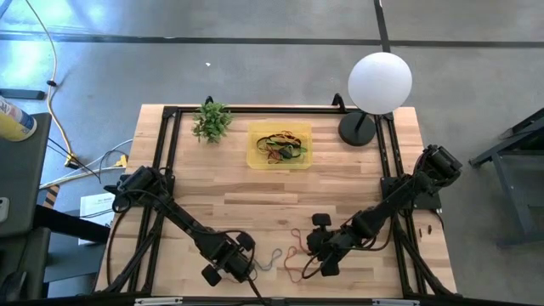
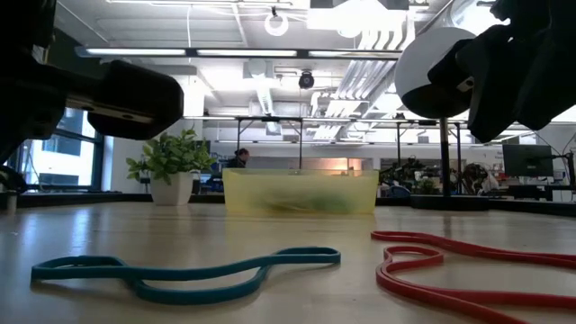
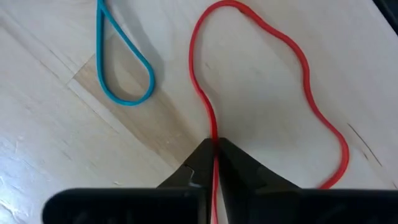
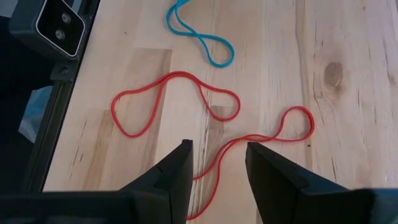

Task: Pick and place rubber bands into bin
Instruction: Put the bottom left red rubber band into the yellow bin

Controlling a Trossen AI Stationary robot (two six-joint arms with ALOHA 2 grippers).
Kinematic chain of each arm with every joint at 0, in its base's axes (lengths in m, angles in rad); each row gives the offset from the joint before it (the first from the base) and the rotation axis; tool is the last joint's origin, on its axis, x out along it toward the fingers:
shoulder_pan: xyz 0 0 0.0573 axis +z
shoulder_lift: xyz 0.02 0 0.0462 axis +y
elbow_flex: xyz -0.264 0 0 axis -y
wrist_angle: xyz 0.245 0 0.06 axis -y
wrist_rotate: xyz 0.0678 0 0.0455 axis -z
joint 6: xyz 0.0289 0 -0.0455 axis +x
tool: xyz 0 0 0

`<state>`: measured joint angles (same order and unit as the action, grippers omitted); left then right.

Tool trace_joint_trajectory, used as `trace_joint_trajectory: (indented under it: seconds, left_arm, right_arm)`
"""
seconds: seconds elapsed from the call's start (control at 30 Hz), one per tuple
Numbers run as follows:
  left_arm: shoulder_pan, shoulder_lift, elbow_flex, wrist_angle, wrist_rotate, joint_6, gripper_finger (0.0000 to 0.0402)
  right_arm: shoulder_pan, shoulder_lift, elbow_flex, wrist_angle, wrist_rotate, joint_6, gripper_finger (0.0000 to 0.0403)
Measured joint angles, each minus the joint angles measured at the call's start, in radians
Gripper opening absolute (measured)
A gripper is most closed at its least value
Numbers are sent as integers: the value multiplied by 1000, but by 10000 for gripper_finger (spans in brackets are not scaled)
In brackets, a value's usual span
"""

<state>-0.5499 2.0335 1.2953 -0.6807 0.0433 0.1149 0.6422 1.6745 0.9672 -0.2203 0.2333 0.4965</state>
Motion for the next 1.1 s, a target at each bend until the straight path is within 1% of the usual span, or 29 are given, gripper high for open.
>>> trace_joint_trajectory:
  seconds: [0.1,0.23,0.5,0.63,0.7,0.87,1.1]
  left_arm:
    - [-1,0,0,0,-27,-9,15]
    - [-5,-2,0,-11,-97,-25,4]
    - [-5,-32,-3,-20,-155,-33,1]
    - [2,-57,-8,-55,-267,-33,0]
    - [5,-75,-7,-74,-299,-38,0]
    - [-2,-90,-6,-111,-316,-45,0]
    - [1,-117,-4,-132,-377,-45,0]
  right_arm:
    - [0,0,0,0,0,0,138]
    - [0,0,0,0,0,0,138]
    - [0,0,0,0,0,0,138]
    - [0,0,0,0,11,0,138]
    - [0,0,0,0,11,0,138]
    - [0,0,0,1,11,0,138]
    - [0,0,0,2,11,0,138]
